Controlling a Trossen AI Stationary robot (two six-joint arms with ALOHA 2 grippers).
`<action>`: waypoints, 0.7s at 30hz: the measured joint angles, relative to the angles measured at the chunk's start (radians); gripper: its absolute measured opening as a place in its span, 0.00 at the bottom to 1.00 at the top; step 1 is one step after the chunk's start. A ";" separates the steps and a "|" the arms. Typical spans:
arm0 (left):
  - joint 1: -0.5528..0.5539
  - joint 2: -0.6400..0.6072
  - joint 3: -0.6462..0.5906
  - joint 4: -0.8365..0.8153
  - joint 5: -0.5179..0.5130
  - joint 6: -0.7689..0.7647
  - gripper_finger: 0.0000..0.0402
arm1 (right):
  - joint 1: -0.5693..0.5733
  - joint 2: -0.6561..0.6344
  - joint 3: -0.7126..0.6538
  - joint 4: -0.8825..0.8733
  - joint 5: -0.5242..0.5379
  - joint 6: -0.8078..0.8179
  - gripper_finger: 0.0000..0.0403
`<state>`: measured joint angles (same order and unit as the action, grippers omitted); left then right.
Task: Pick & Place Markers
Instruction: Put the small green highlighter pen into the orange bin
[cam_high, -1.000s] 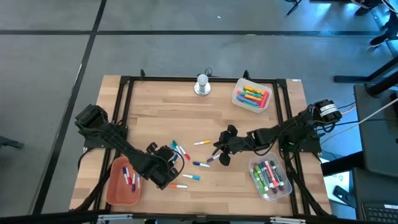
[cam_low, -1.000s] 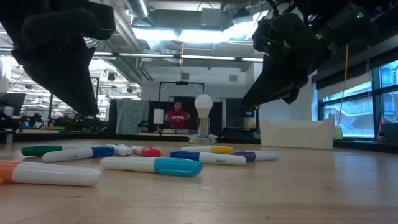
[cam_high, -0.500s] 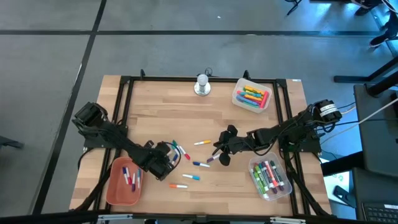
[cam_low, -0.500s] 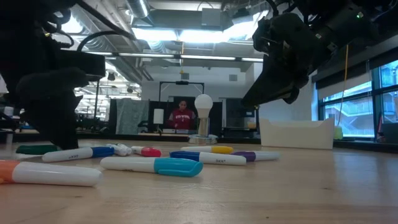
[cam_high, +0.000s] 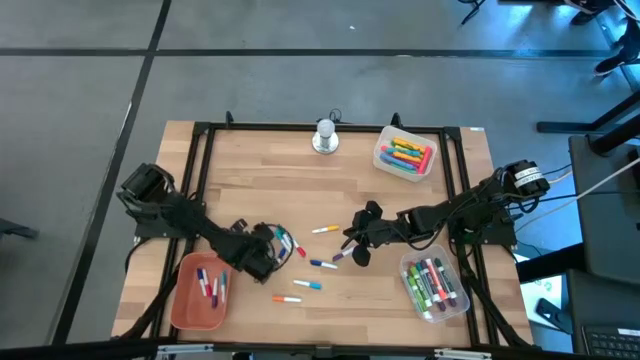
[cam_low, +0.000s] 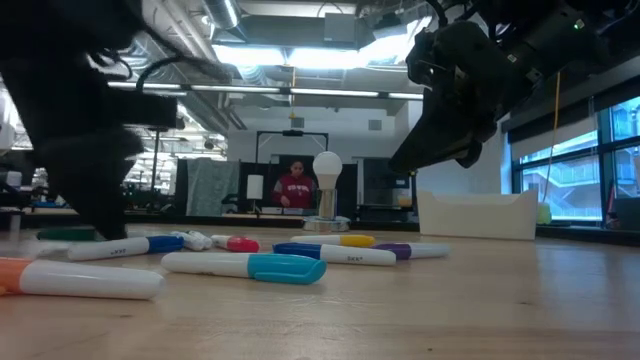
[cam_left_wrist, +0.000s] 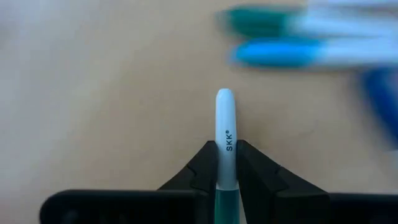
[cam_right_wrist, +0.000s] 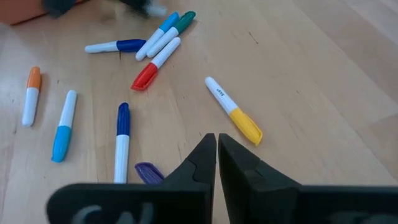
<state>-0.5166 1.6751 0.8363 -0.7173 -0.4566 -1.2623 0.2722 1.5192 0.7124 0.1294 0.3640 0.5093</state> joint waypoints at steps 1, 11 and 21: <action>0.005 -0.008 0.016 -0.057 0.012 0.015 0.10 | 0.000 0.000 0.000 0.000 0.000 0.003 0.05; -0.097 -0.083 0.327 -0.616 0.149 -0.087 0.11 | 0.028 0.000 0.000 -0.048 0.000 0.058 0.05; -0.295 -0.068 0.323 -0.680 0.331 -0.382 0.12 | 0.081 0.000 0.000 -0.091 0.050 0.112 0.05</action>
<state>-0.8114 1.6067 1.1595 -1.3973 -0.1259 -1.6445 0.3533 1.5192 0.7124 0.0382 0.4143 0.6210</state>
